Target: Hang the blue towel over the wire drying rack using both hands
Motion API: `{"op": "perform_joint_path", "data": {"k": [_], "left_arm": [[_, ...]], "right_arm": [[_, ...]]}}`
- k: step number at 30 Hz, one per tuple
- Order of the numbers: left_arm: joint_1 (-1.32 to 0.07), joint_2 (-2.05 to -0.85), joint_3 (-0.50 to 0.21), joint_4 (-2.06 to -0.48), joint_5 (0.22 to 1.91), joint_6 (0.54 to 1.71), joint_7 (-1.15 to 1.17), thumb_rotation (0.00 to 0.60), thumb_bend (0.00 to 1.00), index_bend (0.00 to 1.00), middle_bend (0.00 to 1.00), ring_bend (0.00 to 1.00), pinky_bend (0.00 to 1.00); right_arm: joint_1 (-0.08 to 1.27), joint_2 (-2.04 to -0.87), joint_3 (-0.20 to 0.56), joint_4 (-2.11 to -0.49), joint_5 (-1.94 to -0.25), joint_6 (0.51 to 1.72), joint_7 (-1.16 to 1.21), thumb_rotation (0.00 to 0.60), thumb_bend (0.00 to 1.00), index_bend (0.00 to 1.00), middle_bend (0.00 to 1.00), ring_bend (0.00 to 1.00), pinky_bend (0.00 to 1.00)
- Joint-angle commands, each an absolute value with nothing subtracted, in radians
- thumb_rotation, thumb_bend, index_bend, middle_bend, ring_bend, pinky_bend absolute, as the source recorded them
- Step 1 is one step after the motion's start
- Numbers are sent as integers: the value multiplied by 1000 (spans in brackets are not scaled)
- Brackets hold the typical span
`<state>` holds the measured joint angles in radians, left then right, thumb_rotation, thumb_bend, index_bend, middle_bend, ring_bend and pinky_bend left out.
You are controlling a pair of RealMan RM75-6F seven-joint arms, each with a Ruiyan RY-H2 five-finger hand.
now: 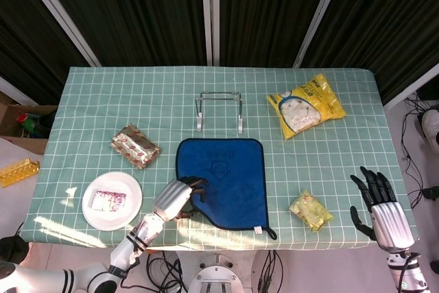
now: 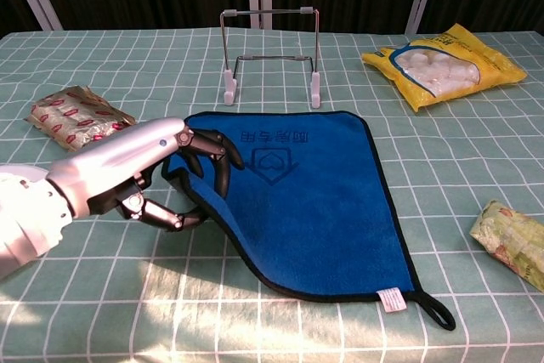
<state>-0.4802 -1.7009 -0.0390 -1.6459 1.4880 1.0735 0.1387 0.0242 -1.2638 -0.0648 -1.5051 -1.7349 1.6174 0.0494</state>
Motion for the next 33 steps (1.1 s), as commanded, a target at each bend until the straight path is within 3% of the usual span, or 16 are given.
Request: {"op": "perform_joint_path", "data": {"k": [1, 10, 21, 33], "left_arm": [[-497, -1696, -61, -1676, 1449, 1051, 178, 600, 502, 688, 282, 271, 354], [-528, -1701, -122, -1760, 1331, 1041, 298, 600, 527, 723, 287, 270, 355], [-592, -1722, -189, -1830, 1178, 1033, 430, 600, 529, 755, 293, 272, 355], [-625, -1743, -231, -1880, 1058, 1117, 520, 600, 531, 780, 296, 272, 355]], "right_arm": [[36, -1302, -92, -1502, -1712, 1528, 7, 600, 359, 123, 0, 0, 0], [99, -1386, -85, -1516, -1686, 1374, -117, 600, 203, 108, 0, 0, 0], [145, -1476, -79, -1535, -1680, 1299, -178, 600, 182, 103, 0, 0, 0], [159, -1590, -89, -1508, -1690, 1292, -165, 600, 176, 110, 0, 0, 0]]}}
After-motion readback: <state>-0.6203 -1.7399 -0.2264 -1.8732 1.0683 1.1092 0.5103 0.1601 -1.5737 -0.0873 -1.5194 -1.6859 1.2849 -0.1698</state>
